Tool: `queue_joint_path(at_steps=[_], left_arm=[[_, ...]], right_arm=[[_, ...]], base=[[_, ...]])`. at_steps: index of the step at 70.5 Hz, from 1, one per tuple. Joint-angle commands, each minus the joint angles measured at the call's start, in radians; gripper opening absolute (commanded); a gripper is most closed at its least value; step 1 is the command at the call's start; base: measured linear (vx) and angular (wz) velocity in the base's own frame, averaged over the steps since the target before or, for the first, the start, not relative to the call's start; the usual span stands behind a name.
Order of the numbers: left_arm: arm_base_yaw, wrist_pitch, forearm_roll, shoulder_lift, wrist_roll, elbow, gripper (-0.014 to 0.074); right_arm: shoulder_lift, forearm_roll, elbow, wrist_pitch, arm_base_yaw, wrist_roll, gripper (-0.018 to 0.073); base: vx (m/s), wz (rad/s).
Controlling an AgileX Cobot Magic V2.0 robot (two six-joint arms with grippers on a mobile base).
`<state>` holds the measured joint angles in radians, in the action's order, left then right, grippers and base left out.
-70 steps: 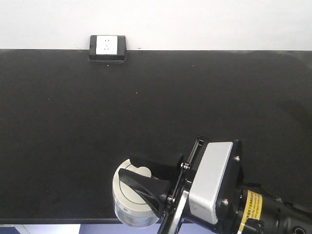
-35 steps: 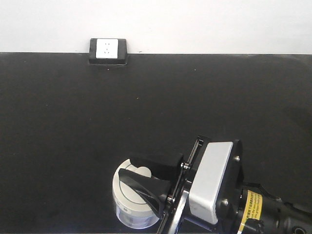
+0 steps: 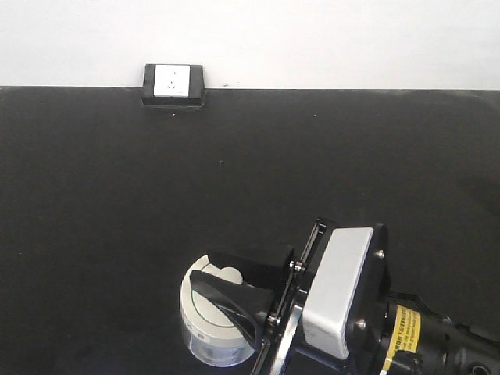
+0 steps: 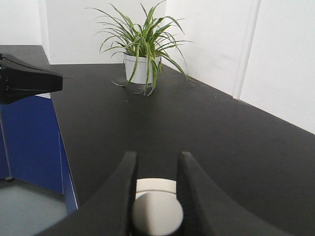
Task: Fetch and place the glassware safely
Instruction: 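Hold the jar in the right gripper as the base stops at the black bench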
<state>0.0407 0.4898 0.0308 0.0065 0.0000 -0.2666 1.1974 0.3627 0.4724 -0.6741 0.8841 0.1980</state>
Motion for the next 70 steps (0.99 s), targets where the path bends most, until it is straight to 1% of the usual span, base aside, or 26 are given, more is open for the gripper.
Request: queue_joint_path(at_steps=[1, 70], left_arm=[[0.005, -0.067, -0.007, 0.012, 0.0, -0.022, -0.0007], [0.005, -0.067, -0.007, 0.012, 0.0, -0.022, -0.0007]], right_arm=[[-0.026, -0.014, 0.027, -0.102, 0.0, 0.002, -0.0003], [-0.026, -0.014, 0.027, -0.102, 0.0, 0.002, -0.0003]], base=[[0.02, 0.0], [0.0, 0.0]])
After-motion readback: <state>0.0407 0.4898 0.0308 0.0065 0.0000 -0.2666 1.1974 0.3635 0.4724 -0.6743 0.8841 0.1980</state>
